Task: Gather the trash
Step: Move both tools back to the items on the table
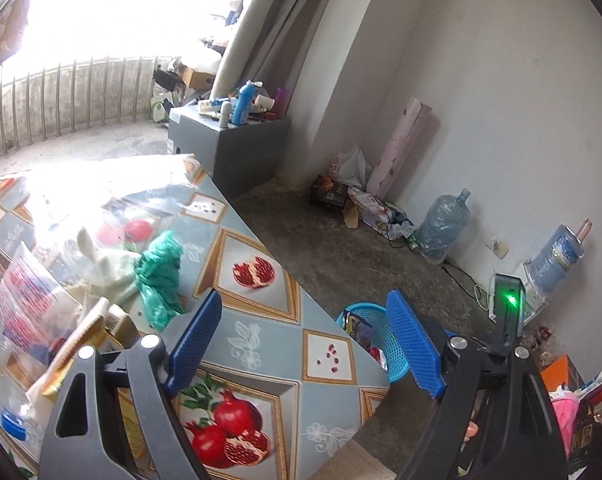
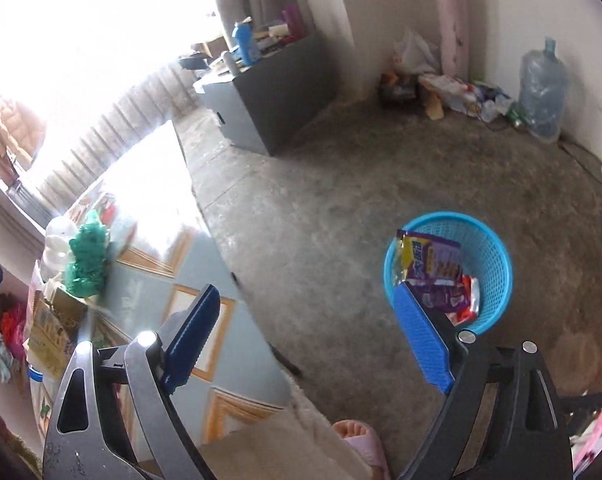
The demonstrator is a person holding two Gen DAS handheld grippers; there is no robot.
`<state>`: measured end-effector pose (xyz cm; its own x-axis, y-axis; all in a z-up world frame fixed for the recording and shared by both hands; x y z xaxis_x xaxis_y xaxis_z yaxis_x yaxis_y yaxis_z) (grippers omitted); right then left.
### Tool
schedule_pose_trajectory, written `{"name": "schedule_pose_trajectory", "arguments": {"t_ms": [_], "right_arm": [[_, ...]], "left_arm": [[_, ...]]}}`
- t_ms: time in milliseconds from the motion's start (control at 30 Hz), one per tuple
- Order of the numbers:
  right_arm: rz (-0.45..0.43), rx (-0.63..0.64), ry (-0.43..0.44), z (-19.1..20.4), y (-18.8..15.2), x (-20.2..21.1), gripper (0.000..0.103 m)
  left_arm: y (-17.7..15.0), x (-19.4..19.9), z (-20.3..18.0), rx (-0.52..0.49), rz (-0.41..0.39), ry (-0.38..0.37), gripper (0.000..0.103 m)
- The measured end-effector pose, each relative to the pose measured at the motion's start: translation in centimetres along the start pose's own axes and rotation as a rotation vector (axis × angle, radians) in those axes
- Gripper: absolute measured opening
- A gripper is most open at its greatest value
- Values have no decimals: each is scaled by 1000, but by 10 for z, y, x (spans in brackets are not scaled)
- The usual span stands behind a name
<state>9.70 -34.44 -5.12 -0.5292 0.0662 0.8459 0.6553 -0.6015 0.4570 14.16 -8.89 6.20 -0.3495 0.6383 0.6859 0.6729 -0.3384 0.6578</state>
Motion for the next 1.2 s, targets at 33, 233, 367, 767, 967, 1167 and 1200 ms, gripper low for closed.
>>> {"name": "schedule_pose_trajectory", "arguments": {"t_ms": [33, 233, 367, 767, 967, 1167, 1200], "right_arm": [[-5, 7, -4, 3, 1, 1, 86], [-44, 113, 1, 34, -6, 13, 90], [-89, 207, 44, 54, -17, 26, 90], [-39, 385, 323, 119, -46, 28, 90], [-10, 445, 387, 144, -52, 25, 81], [34, 459, 408, 154, -57, 19, 72], [36, 458, 412, 155, -56, 18, 71]], "left_arm": [[1, 3, 2, 7, -10, 3, 82], [-10, 37, 18, 52, -86, 31, 82], [-27, 75, 34, 75, -167, 109, 82], [-108, 125, 111, 308, -204, 284, 82], [-123, 119, 122, 327, -221, 246, 80], [-124, 103, 113, 250, -215, 213, 62], [-123, 98, 110, 230, -210, 200, 60]]}}
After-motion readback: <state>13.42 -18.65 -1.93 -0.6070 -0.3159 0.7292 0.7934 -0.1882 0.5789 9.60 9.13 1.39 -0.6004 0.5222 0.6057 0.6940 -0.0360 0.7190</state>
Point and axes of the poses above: each gripper's, at about its wrist camera, not at the fingertips, and x roughly against the way its jaws point, z to its left, y to its top, the point moved 2 cm from there along -x, roughly the way its jaws point, and after that the axes turned 9 degrees about z, right-handed, at the moved point
